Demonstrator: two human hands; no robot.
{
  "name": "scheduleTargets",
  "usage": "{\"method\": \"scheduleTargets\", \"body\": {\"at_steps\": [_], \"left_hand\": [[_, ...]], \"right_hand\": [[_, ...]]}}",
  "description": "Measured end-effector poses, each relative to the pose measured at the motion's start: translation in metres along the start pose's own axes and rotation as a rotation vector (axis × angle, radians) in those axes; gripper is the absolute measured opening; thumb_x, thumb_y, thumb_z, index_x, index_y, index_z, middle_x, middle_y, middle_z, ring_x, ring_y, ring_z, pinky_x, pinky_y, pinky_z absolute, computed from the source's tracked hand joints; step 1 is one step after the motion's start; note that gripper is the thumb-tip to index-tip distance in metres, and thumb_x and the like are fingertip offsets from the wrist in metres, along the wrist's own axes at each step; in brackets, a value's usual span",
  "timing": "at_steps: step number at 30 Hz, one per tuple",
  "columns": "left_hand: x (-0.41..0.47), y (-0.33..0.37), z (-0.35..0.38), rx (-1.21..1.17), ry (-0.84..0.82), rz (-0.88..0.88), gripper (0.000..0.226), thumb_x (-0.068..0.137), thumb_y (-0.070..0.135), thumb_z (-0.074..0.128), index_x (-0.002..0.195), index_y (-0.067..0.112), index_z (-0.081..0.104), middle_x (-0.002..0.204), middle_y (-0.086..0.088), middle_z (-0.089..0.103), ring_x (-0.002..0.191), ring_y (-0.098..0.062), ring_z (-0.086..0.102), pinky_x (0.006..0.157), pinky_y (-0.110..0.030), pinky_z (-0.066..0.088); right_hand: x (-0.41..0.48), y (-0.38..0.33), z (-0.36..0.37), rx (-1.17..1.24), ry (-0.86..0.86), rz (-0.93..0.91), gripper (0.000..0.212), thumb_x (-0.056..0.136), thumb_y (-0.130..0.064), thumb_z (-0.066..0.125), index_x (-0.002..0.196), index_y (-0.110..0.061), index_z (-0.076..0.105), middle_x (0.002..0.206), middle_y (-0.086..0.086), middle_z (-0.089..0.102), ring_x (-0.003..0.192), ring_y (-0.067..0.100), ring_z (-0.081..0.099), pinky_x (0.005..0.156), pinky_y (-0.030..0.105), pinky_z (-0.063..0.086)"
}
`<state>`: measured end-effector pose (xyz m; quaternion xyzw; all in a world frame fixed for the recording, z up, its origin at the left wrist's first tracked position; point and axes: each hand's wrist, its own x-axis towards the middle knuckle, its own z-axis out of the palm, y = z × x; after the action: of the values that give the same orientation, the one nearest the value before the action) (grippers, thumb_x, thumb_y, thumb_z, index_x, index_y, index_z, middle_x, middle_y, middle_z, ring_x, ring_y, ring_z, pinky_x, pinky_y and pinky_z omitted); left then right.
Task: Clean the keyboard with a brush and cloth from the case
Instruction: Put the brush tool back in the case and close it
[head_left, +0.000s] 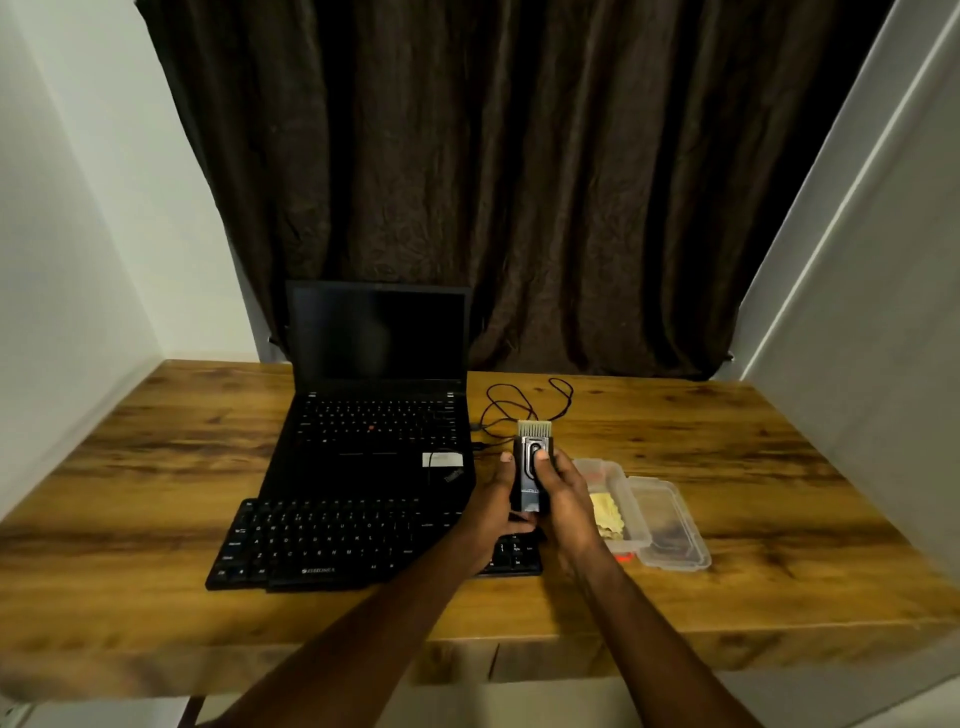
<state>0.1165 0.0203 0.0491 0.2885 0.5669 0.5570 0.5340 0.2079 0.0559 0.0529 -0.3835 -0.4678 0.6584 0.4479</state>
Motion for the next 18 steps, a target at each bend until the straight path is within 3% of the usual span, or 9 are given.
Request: {"method": "scheduleTargets", "body": {"at_steps": [8,14,18], "left_hand": [[0.002,-0.008,0.006,-0.028,-0.059,-0.029,0.048,0.105,0.050,0.031,0.135,0.020,0.055,0.120,-0.009,0.068,0.109,-0.023,0.067,0.088,-0.049,0.058],[0.006,-0.013,0.011,-0.069,-0.074,-0.043,0.043,0.105,0.048,0.032,0.133,0.024,0.055,0.121,-0.009,0.068,0.110,-0.023,0.067,0.089,-0.052,0.057],[0.011,-0.015,0.013,-0.066,-0.068,-0.061,0.043,0.105,0.050,0.033,0.131,0.025,0.056,0.121,-0.008,0.068,0.105,-0.023,0.069,0.088,-0.051,0.058]], "right_hand": [[-0.003,-0.003,-0.005,-0.045,0.108,-0.025,0.020,0.099,-0.023,0.055,0.104,-0.012,0.071,0.093,0.011,0.075,0.084,0.024,0.070,0.073,0.037,0.057],[-0.003,-0.001,-0.014,-0.083,0.092,-0.038,0.022,0.099,-0.014,0.050,0.108,-0.016,0.070,0.098,0.012,0.075,0.087,0.023,0.072,0.070,0.035,0.058],[0.001,0.005,-0.028,-0.115,0.033,-0.012,0.027,0.099,-0.011,0.051,0.118,-0.019,0.068,0.108,0.011,0.073,0.097,0.024,0.070,0.080,0.038,0.057]]}}
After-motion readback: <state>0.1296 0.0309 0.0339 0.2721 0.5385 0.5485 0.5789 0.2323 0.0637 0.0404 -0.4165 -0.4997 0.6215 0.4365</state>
